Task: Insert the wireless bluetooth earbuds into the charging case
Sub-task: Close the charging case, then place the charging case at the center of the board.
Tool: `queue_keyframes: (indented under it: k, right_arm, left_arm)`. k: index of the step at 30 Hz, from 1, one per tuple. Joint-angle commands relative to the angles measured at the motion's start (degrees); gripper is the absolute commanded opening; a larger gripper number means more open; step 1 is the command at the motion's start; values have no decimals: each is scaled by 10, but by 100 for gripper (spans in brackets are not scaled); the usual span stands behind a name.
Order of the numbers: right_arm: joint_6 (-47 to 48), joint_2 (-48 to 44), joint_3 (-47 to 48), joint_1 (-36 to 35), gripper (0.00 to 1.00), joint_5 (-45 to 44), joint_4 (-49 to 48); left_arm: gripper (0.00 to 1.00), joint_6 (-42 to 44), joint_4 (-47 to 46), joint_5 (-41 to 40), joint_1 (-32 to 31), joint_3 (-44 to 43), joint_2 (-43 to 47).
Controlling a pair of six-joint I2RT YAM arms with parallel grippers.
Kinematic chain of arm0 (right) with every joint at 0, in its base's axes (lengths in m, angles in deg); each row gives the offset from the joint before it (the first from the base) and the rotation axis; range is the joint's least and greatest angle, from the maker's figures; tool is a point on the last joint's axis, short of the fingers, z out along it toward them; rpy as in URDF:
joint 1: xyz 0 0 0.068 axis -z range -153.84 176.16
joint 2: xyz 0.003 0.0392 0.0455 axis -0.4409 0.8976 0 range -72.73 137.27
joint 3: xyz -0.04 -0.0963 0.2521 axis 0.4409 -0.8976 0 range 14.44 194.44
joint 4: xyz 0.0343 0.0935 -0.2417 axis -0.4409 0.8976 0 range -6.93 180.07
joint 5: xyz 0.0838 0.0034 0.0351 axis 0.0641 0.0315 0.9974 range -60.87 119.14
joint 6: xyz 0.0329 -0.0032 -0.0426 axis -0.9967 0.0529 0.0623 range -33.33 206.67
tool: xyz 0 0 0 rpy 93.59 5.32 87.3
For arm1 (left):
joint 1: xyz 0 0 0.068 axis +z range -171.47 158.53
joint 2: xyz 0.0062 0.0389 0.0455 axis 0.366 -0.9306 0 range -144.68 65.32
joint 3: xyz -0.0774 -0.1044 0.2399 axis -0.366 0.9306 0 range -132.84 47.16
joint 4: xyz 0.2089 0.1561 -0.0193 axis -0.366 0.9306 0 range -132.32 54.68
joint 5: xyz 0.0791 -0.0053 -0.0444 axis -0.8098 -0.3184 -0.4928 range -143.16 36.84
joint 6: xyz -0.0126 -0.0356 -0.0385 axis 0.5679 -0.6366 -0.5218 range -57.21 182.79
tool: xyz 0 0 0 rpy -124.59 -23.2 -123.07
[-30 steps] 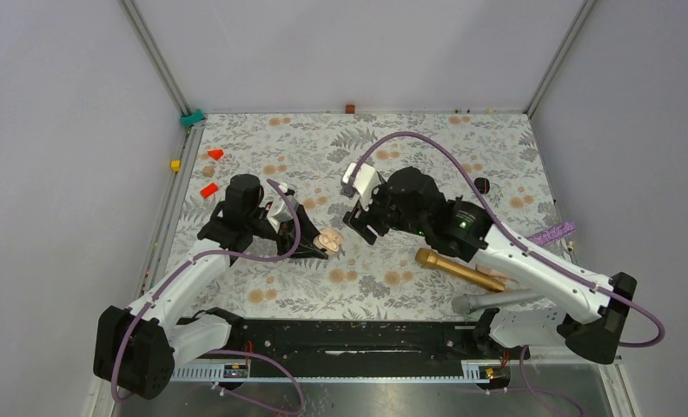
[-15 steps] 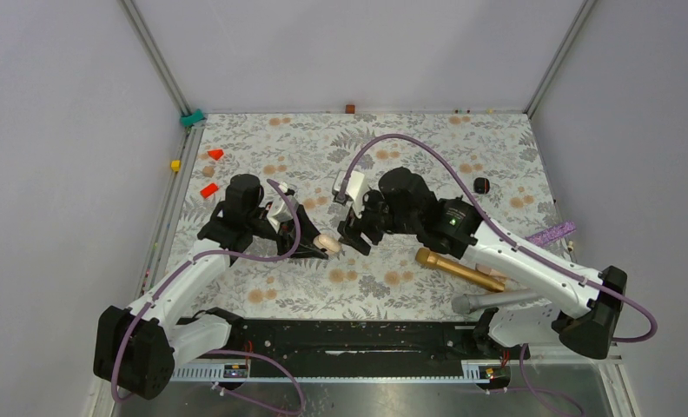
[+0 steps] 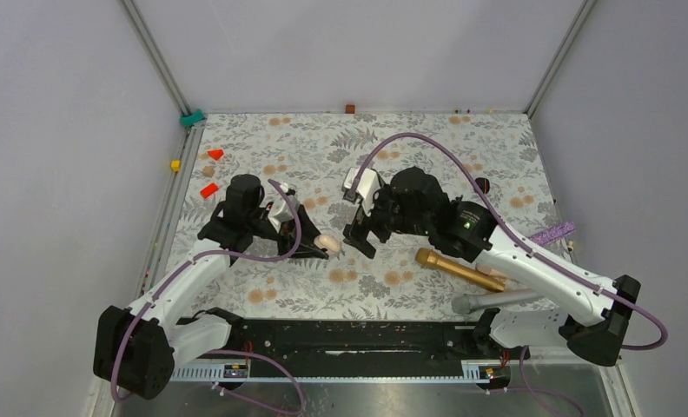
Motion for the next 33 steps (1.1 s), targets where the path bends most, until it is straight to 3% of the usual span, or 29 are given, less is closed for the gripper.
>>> queue_keyframes:
  k: [1,5,11,18,23,33]
  right_arm:
    - [9,-24,-1,6,100,-187,-55]
    - [5,-25,-14,31,99,-290,-92]
    - [-12,-35,-29,60,99,-274,-100]
    - [-5,-52,-45,70,99,-289,-118]
    - [-8,-63,-58,84,99,-307,-136]
    - [-26,-72,-71,127,100,-324,-149]
  left_arm:
    - [0,8,-17,-28,-1,-27,0]
    - [0,5,-17,-76,0,-33,-2]
    - [0,-39,-50,-147,2,-37,-5]
    - [0,-57,-60,-305,5,-61,-27]
    - [0,-24,2,-392,6,-113,-69]
    - [0,31,113,-435,7,-237,-200]
